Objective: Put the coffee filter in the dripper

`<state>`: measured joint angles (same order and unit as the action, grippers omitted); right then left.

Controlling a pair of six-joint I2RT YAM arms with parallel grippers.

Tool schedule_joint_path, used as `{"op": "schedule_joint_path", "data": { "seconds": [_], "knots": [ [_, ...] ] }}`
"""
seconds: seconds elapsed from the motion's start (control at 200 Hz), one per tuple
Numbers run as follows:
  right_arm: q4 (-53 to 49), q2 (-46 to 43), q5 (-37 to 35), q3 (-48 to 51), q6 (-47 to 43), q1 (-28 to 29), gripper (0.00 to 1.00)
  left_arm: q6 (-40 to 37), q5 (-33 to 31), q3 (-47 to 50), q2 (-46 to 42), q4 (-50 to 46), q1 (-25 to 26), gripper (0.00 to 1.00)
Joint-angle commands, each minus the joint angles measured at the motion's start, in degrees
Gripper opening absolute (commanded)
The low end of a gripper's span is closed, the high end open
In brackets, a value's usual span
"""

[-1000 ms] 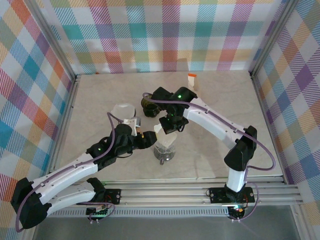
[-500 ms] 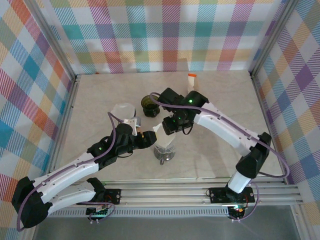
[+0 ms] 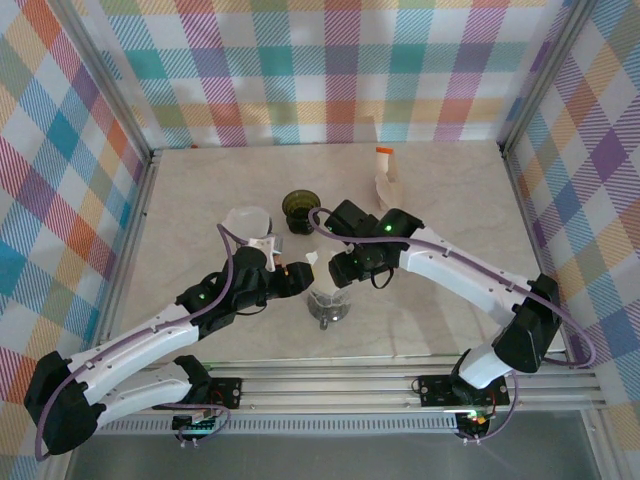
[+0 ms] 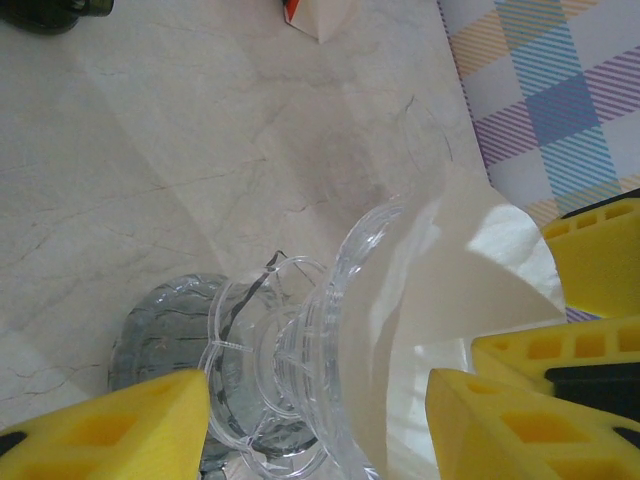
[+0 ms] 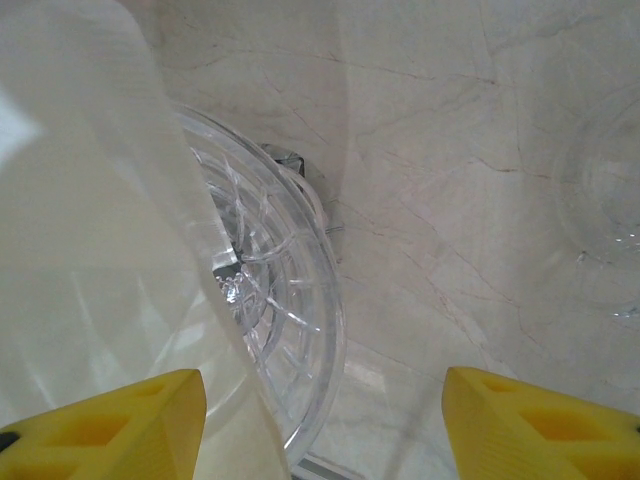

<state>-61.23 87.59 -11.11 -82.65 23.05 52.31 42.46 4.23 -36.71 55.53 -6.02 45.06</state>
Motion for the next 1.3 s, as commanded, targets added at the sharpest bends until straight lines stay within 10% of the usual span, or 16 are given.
{"op": "schedule_joint_path", "data": {
  "seconds": [0.0, 0.655, 1.295],
  "knots": [
    [3.4, -2.3, 0.1, 1.2, 1.4, 0.4, 0.64, 0.3, 1.0, -0.7, 0.0, -0.2, -0.5, 0.60],
    [4.1, -5.2, -2.2, -1.0, -0.2, 0.3, 0.64, 0.5, 0.9, -0.1, 0.5, 0.0, -0.5, 0.60],
    [3.2, -3.4, -0.5, -2.1, -1.7, 1.3, 0.21, 0.6, 1.0, -0.4, 1.2, 0.4, -0.5, 0.60]
  ]
}}
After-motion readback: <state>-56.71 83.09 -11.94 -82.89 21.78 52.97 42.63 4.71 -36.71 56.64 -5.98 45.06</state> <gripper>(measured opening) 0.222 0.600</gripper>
